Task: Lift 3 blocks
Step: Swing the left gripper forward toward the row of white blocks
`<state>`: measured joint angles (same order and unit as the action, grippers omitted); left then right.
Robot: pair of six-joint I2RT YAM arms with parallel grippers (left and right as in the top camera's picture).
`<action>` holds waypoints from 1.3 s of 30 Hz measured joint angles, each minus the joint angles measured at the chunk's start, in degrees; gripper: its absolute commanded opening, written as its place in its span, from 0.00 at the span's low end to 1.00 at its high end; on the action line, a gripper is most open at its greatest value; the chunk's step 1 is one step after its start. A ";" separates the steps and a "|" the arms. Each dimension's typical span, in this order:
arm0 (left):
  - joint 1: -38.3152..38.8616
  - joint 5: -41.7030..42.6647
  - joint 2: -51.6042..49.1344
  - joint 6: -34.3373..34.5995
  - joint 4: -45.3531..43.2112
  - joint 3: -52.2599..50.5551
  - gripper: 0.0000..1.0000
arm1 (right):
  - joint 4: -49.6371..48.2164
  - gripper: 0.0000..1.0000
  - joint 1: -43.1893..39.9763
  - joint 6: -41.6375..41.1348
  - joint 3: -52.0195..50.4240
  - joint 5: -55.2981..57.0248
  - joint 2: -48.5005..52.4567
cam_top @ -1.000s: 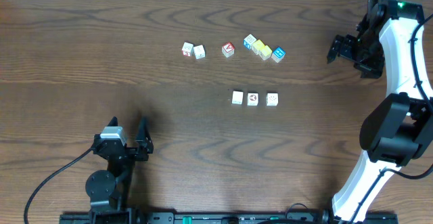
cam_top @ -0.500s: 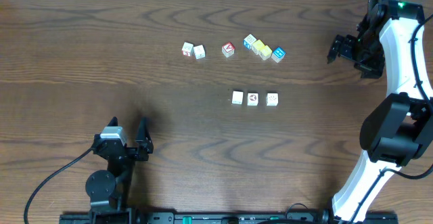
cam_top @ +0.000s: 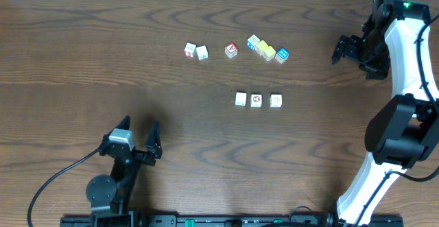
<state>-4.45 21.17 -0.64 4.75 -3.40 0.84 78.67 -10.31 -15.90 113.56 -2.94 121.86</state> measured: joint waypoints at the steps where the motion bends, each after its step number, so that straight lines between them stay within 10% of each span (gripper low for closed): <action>1: 0.00 1.07 -0.04 0.00 -3.04 -0.20 0.75 | 0.00 0.99 0.00 0.02 0.00 0.02 0.00; 9: 0.00 4.07 -0.15 -1.53 -27.08 -0.48 0.75 | 0.13 0.99 -0.02 0.00 0.04 0.00 0.00; 18: 0.00 4.44 -0.15 -3.52 -31.01 0.09 0.75 | 0.11 0.99 -0.02 0.00 0.07 0.02 0.00; 28: -0.02 4.44 -4.00 -3.74 -15.72 13.18 0.75 | 0.11 0.99 -0.02 0.00 0.07 0.02 0.00; 39: -0.02 4.48 -31.21 -4.76 10.82 35.26 0.75 | 0.11 0.99 -0.02 0.00 0.07 0.00 0.00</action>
<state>-4.47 25.65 -31.86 -0.01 7.42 36.10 78.78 -10.33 -15.90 113.62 -2.94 121.86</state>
